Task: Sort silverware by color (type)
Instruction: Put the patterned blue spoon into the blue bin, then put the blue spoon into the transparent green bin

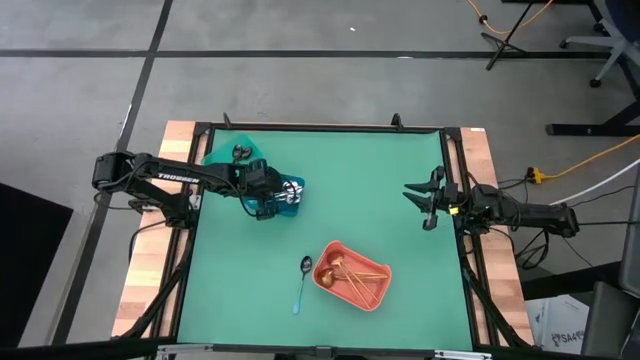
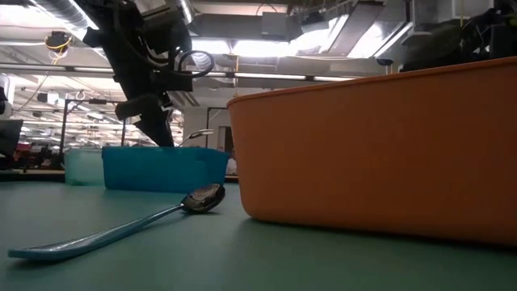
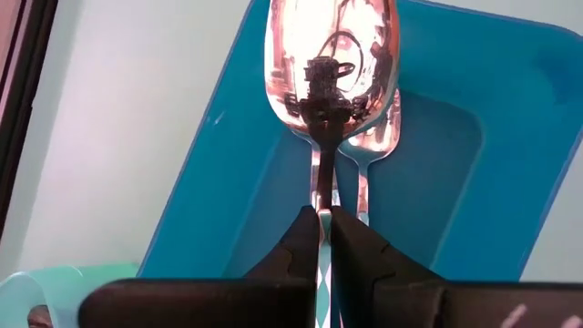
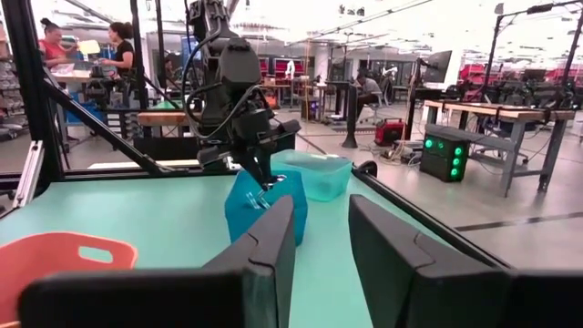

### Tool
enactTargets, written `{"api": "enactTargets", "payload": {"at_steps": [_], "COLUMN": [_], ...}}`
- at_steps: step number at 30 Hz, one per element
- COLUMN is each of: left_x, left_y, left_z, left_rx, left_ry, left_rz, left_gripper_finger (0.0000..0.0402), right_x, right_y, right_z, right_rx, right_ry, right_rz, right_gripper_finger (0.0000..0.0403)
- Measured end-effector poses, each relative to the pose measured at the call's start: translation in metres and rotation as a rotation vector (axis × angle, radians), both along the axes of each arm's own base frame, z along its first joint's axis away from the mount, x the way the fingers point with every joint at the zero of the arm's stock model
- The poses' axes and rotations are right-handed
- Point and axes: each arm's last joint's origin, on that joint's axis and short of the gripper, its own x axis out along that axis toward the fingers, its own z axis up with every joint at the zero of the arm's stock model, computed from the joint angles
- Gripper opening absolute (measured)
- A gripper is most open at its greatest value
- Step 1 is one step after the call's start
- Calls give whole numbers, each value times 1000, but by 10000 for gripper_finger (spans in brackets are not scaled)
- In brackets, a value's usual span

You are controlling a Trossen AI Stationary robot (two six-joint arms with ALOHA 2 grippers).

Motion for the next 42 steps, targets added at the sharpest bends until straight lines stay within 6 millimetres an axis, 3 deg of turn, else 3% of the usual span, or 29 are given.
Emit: {"api": "enactTargets", "payload": {"at_steps": [8, 22, 42], "left_x": [1, 12, 14], "left_y": [0, 2, 4], "left_z": [-2, -32, -33], "left_rx": [-7, -25, -13], "left_ry": [6, 119, 94], "left_rz": [-4, -6, 4], "left_gripper_finger": [9, 10, 75], "right_x": [0, 0, 0], "right_y": [0, 0, 0], "right_z": [0, 0, -3], "right_rx": [2, 2, 3], "right_ry": [0, 1, 32], "right_rz": [0, 1, 1], "right_gripper_finger": [97, 97, 97]}}
